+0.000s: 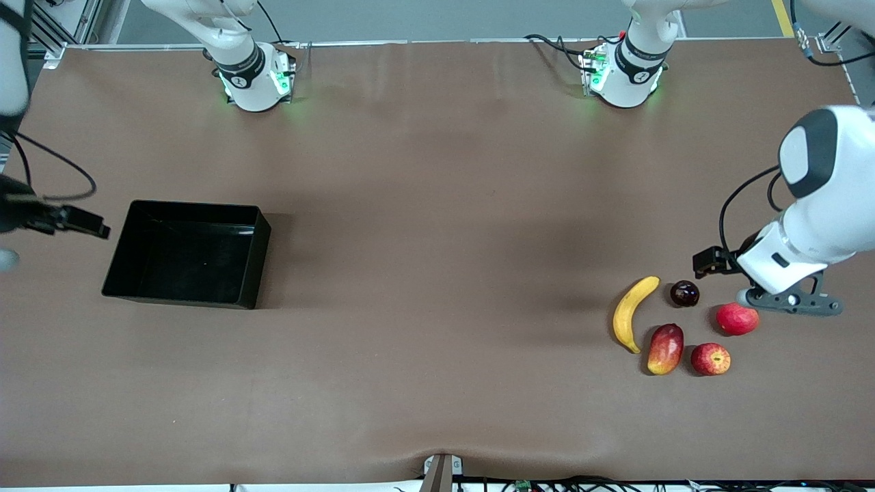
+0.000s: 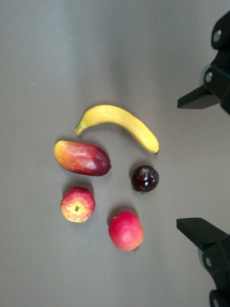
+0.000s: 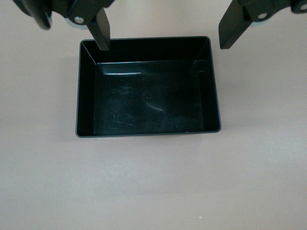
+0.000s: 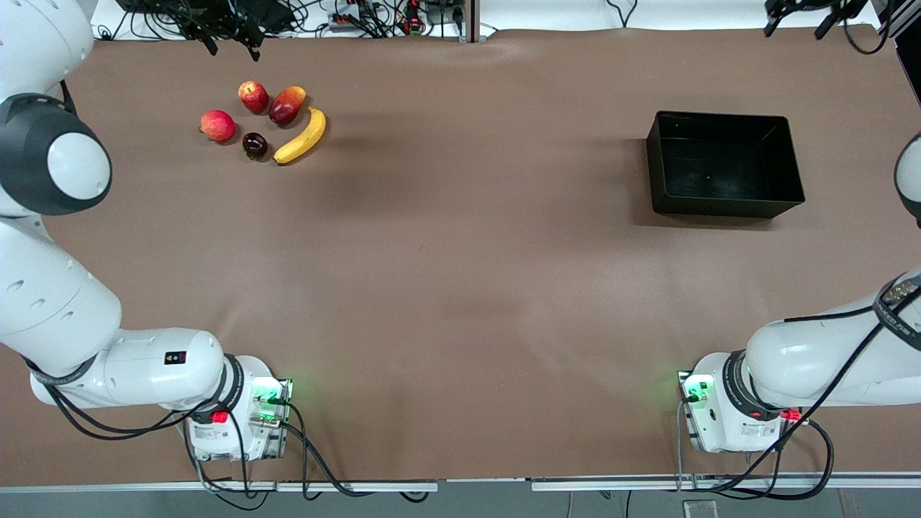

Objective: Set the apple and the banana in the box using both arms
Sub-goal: 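Move the left gripper toward the fruit while the right gripper approaches the box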

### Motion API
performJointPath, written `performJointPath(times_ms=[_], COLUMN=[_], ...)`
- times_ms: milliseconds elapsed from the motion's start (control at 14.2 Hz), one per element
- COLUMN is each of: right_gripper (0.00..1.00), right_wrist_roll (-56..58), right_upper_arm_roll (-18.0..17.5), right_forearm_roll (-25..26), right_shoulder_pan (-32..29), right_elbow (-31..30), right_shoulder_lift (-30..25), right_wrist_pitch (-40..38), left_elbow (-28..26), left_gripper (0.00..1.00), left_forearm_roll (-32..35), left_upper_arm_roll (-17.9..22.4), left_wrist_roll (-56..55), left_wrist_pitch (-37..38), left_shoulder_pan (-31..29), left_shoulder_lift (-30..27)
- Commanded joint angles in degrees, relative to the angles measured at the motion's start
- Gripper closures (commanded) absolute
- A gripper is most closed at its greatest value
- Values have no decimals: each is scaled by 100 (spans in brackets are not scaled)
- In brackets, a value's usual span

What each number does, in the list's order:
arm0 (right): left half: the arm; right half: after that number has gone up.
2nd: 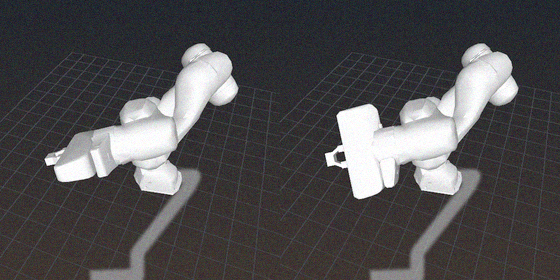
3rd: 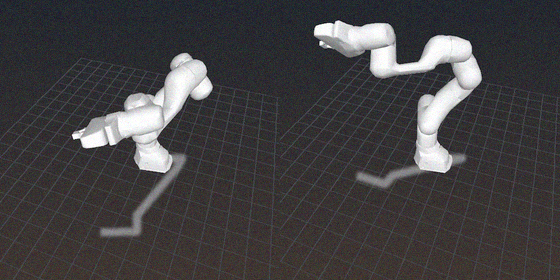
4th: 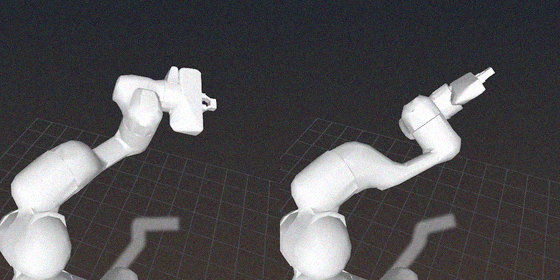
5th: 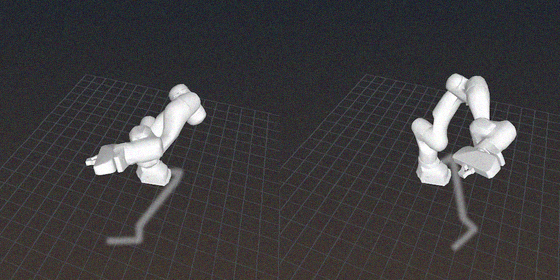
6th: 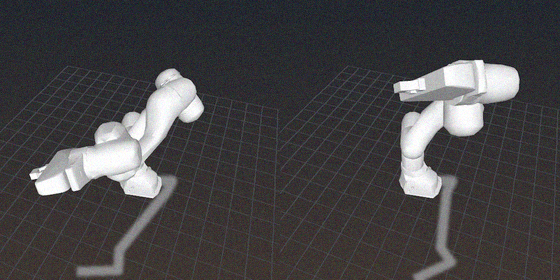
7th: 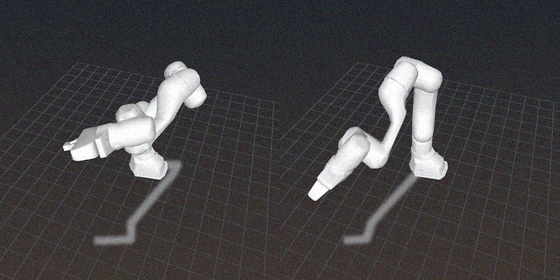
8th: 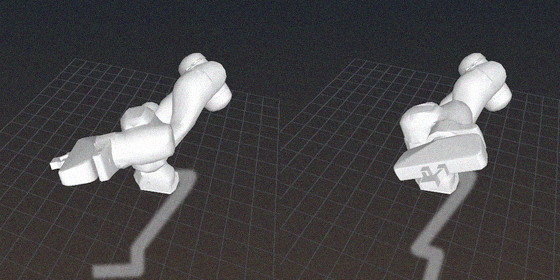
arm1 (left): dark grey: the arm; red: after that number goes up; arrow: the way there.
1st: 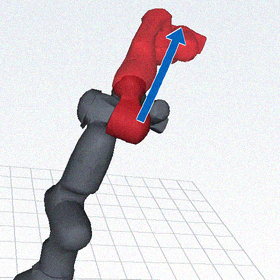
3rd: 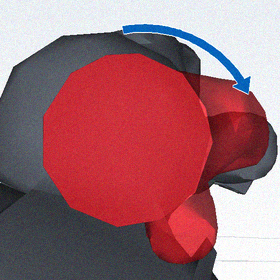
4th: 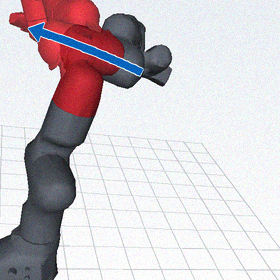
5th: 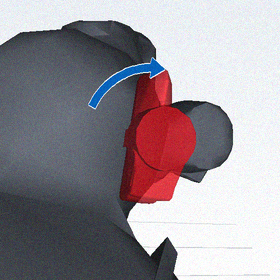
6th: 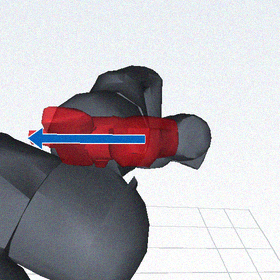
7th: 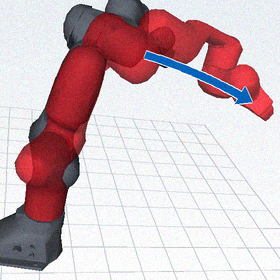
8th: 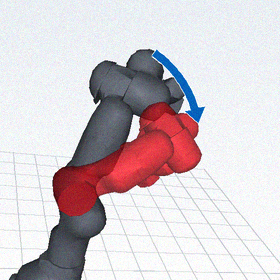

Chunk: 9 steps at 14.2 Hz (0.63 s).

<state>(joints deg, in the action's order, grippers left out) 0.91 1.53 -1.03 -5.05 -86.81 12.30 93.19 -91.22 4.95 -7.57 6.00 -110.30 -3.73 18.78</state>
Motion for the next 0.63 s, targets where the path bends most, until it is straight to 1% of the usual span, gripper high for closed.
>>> performJointPath(times_ms=[0,141,281,422,562], right_gripper=[0,0,0,0,0], right_wrist_roll=[382,524,542,551,594], right_upper_arm_roll=[-48,-48,-48,-48,-39], right_forearm_roll=[33,-29,-256,-266,-187], right_shoulder_pan=[-250,-338,-715,-979,-1094], right_elbow=[156,112,94,59,-19], right_shoulder_lift=[123,350,562,860,1142], right_wrist_pitch=[-55,41,68,24,-20], left_elbow=[96,96,157,157,166], left_gripper=[0,0,0,0,0], left_forearm_roll=[111,172,365,943,1226], left_upper_arm_roll=[-8,-8,1,-8,-8], left_wrist_roll=[436,621,648,657,657], left_wrist_pitch=[-359,-606,-790,-1264,-1703], left_shoulder_pan=[-101,-163,-120,-120,-154], left_shoulder_lift=[335,538,827,1039,1276])
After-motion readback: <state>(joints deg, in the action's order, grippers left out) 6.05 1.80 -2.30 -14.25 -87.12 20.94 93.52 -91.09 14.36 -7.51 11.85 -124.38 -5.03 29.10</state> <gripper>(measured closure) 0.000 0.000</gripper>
